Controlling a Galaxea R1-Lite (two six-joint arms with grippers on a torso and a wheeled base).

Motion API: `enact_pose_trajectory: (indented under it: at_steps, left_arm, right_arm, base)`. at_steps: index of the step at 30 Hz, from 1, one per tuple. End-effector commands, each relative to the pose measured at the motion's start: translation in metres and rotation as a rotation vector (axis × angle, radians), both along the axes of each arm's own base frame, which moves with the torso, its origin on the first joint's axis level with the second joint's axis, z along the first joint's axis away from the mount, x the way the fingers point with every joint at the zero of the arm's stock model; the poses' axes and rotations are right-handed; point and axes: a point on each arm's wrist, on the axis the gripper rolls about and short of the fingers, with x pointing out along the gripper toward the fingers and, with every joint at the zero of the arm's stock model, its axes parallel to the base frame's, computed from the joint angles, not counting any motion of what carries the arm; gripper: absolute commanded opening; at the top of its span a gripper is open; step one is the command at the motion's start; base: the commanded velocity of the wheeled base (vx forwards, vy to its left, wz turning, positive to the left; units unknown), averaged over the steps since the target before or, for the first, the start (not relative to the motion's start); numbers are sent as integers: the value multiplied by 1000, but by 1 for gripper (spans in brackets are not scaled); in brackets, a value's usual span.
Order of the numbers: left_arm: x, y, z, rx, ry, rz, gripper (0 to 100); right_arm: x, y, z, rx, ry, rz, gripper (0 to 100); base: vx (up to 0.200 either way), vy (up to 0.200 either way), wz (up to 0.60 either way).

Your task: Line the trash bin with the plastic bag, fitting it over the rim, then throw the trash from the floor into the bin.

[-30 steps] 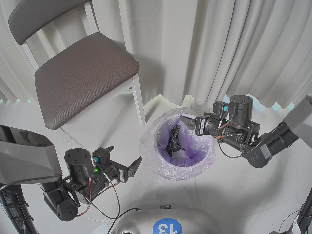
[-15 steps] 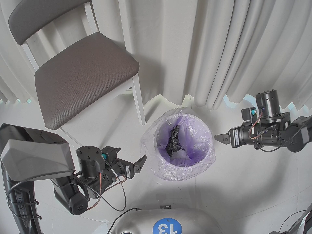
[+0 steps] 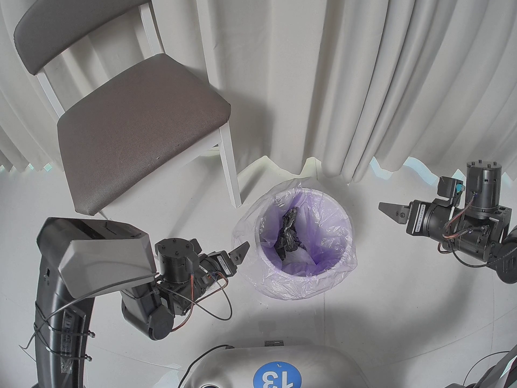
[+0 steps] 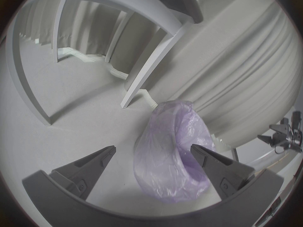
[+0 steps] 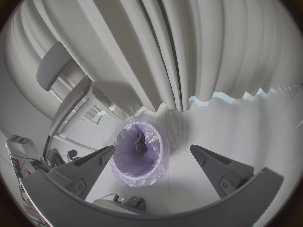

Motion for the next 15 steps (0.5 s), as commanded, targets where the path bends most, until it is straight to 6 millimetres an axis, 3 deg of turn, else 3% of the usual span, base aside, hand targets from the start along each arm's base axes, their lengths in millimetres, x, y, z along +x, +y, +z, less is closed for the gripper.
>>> enact_pose_trajectory:
  at_steps: [1, 15]
  left_arm:
    - [15, -9, -32, -29, 0, -2, 100]
    - [31, -20, -30, -148, -68, 12, 100]
  right_arm:
    - [-8, -5, -7, 27, -14, -12, 100]
    - [-6, -11, -9, 33, -41, -34, 100]
  base:
    - [0, 0, 0]
    - [0, 0, 0]
